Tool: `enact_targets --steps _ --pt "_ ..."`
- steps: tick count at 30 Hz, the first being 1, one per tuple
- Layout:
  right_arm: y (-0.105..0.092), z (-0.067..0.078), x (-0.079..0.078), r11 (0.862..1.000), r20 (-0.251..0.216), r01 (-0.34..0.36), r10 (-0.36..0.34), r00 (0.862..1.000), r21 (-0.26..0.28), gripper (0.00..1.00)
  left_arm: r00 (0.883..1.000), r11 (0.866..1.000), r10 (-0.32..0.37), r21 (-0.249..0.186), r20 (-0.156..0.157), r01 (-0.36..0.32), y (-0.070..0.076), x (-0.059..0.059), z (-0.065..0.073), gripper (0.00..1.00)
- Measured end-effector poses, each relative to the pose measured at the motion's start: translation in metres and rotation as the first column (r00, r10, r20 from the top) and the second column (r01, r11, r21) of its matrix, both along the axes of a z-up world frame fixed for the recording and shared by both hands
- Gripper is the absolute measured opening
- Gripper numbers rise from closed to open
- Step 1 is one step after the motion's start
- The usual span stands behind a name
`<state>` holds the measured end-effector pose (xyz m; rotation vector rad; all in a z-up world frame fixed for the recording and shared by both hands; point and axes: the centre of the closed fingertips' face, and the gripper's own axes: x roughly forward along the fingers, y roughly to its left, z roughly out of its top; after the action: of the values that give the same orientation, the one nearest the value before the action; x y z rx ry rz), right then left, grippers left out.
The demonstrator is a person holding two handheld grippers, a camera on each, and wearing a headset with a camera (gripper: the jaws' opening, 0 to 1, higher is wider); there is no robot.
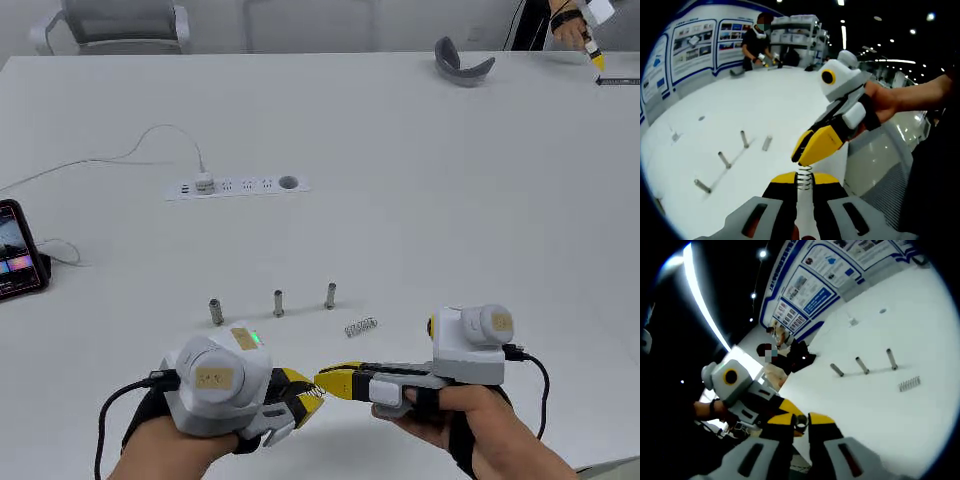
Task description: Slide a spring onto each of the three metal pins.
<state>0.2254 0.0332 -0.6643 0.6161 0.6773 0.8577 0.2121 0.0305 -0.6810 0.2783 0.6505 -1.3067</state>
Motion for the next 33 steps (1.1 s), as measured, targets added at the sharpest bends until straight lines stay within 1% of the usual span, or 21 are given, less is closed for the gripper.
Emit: enact_targets --steps 1,3,5,8,10,11,12,13,14,16,17,19,21,23,24,26,27,28,31,32,33 --pt "0.000 0.001 0.000 1.000 0.007 -0.008 0.008 1.000 -0.016 0.12 1.000 1.000 -0.002 -0.003 0.000 0.002 -0.001 0.000 0.001 0.10" --pt "0.000 0.004 0.000 0.996 0.038 -0.042 0.045 0.998 -0.073 0.12 1.000 1.000 -0.008 -0.010 -0.002 0.008 -0.003 0.000 0.002 0.10" --pt "0.001 0.008 0.002 0.989 0.065 -0.075 0.084 0.994 -0.130 0.12 1.000 1.000 -0.015 -0.017 -0.001 0.015 -0.007 0.001 0.004 0.10" --pt "0.002 0.014 0.004 0.971 0.091 -0.129 0.150 0.984 -0.201 0.12 1.000 0.999 -0.024 -0.026 0.006 0.024 -0.012 0.003 0.008 0.10" --pt "0.002 0.018 0.005 0.951 0.104 -0.175 0.207 0.973 -0.255 0.12 0.999 0.999 -0.033 -0.032 0.016 0.033 -0.014 0.005 0.012 0.10" --pt "0.002 0.019 0.005 0.940 0.108 -0.195 0.233 0.967 -0.282 0.12 0.999 0.999 -0.038 -0.034 0.023 0.038 -0.015 0.005 0.014 0.10" --pt "0.001 0.021 0.005 0.921 0.112 -0.222 0.270 0.956 -0.320 0.12 0.999 0.998 -0.043 -0.036 0.031 0.044 -0.016 0.007 0.016 0.10" --pt "0.000 0.022 0.005 0.908 0.114 -0.241 0.295 0.949 -0.343 0.12 0.998 0.998 -0.049 -0.039 0.035 0.050 -0.017 0.007 0.017 0.10" --pt "-0.001 0.024 0.005 0.888 0.116 -0.268 0.332 0.936 -0.374 0.12 0.998 0.997 -0.056 -0.043 0.043 0.058 -0.018 0.008 0.020 0.10" --pt "-0.001 0.025 0.004 0.859 0.116 -0.297 0.375 0.920 -0.416 0.12 0.997 0.997 -0.062 -0.047 0.049 0.064 -0.019 0.009 0.023 0.10" --pt "-0.001 0.027 0.003 0.838 0.117 -0.322 0.409 0.905 -0.442 0.12 0.996 0.996 -0.069 -0.048 0.053 0.072 -0.020 0.010 0.024 0.10" --pt "-0.001 0.028 0.003 0.804 0.112 -0.355 0.456 0.883 -0.477 0.12 0.994 0.995 -0.085 -0.045 0.071 0.088 -0.022 0.009 0.025 0.10" --pt "-0.001 0.028 0.001 0.780 0.104 -0.381 0.490 0.866 -0.497 0.12 0.993 0.994 -0.094 -0.043 0.077 0.098 -0.023 0.009 0.026 0.10" --pt "-0.001 0.029 0.001 0.763 0.099 -0.401 0.513 0.852 -0.507 0.12 0.991 0.993 -0.105 -0.044 0.082 0.109 -0.023 0.008 0.028 0.10" --pt "-0.002 0.029 -0.001 0.746 0.093 -0.419 0.535 0.840 -0.518 0.12 0.990 0.992 -0.113 -0.044 0.085 0.117 -0.024 0.007 0.029 0.10" --pt "-0.003 0.030 -0.002 0.732 0.088 -0.433 0.553 0.828 -0.527 0.12 0.989 0.991 -0.120 -0.045 0.088 0.124 -0.024 0.006 0.029 0.10" --pt "-0.003 0.030 -0.003 0.717 0.083 -0.446 0.571 0.817 -0.535 0.12 0.988 0.990 -0.125 -0.046 0.089 0.130 -0.025 0.005 0.030 0.10" --pt "-0.003 0.030 -0.003 0.709 0.080 -0.454 0.580 0.811 -0.540 0.12 0.987 0.990 -0.130 -0.047 0.090 0.135 -0.025 0.004 0.031 0.10" --pt "-0.004 0.029 -0.007 0.675 0.063 -0.482 0.614 0.786 -0.558 0.12 0.986 0.988 -0.140 -0.048 0.093 0.145 -0.025 0.003 0.031 0.10" --pt "-0.005 0.027 -0.009 0.653 0.050 -0.499 0.634 0.772 -0.569 0.12 0.985 0.988 -0.143 -0.046 0.094 0.148 -0.025 0.003 0.030 0.10" --pt "-0.006 0.026 -0.010 0.642 0.046 -0.504 0.642 0.765 -0.577 0.12 0.984 0.987 -0.150 -0.042 0.093 0.154 -0.025 0.002 0.029 0.10"
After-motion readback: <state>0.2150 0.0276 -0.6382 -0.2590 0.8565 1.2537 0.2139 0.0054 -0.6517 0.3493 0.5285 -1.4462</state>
